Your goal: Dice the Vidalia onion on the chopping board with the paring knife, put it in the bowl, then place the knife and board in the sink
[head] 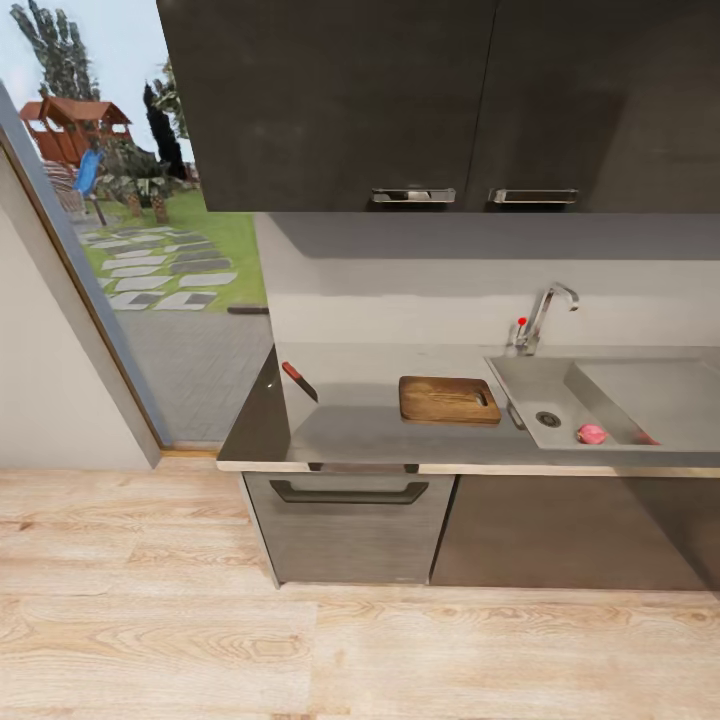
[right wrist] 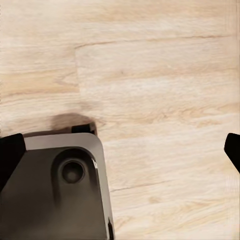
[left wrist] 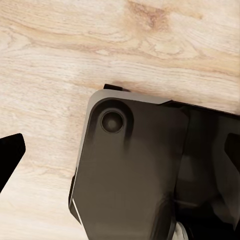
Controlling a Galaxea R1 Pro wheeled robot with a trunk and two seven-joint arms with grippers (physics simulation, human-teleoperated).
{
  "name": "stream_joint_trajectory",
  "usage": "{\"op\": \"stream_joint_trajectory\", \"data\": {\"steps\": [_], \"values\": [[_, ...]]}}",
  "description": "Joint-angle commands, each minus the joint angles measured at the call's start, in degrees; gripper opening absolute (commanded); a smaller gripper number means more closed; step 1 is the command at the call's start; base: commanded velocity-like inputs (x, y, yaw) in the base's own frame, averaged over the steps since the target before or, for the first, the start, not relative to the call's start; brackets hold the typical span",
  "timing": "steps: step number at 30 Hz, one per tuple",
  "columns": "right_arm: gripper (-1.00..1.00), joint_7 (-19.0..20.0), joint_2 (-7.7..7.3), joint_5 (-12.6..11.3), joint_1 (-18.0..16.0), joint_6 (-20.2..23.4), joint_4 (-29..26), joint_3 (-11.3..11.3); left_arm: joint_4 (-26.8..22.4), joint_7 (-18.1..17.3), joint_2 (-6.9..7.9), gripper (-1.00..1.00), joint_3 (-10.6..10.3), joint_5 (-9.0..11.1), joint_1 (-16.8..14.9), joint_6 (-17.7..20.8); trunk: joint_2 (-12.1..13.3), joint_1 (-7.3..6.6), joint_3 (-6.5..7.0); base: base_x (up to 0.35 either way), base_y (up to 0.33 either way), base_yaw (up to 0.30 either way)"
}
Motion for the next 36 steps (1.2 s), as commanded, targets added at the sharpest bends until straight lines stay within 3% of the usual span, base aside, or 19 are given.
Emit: {"op": "stream_joint_trajectory", "data": {"steps": [1,3,4,6,10,17,36], "values": [[1.0,-0.24,-0.01,-0.77,-0.06,-0.09,0.07,1.01,-0.08,0.0,-0.02,1.0,0.08,0.21,0.01,-0.07,-0.1,0.03,-0.1,0.0,0.0,0.0],[1.0,-0.23,0.04,-3.7,-0.06,0.07,0.05,4.09,-0.09,0.0,-0.02,1.0,0.08,0.21,0.01,-0.09,-0.1,0.03,-0.1,0.0,0.0,0.0],[1.0,-0.21,0.1,-6.83,-0.06,0.18,0.03,7.55,-0.09,0.0,-0.02,1.0,0.08,0.21,0.01,-0.09,-0.1,0.03,-0.1,0.0,0.0,0.0],[1.0,-0.19,0.17,-10.81,-0.06,0.28,0.02,11.94,-0.1,0.0,-0.02,1.0,0.08,0.21,0.01,-0.09,-0.1,0.03,-0.1,0.0,0.0,0.0],[1.0,-0.17,0.27,-13.88,-0.06,0.34,0.17,14.87,-0.07,0.0,-0.02,1.0,0.08,0.21,0.01,-0.08,-0.1,0.03,-0.1,0.0,0.0,0.0],[1.0,-0.17,0.25,-15.21,-0.06,0.26,0.23,15.41,-0.04,0.0,-0.02,1.0,0.08,0.21,0.01,-0.07,-0.1,0.03,-0.1,0.0,0.0,0.0],[1.0,-0.25,0.82,-15.4,-0.06,0.05,0.31,15.58,-0.1,-0.05,-0.02,1.0,0.08,0.21,0.01,-0.12,-0.1,0.03,-0.1,0.0,0.0,0.0]]}}
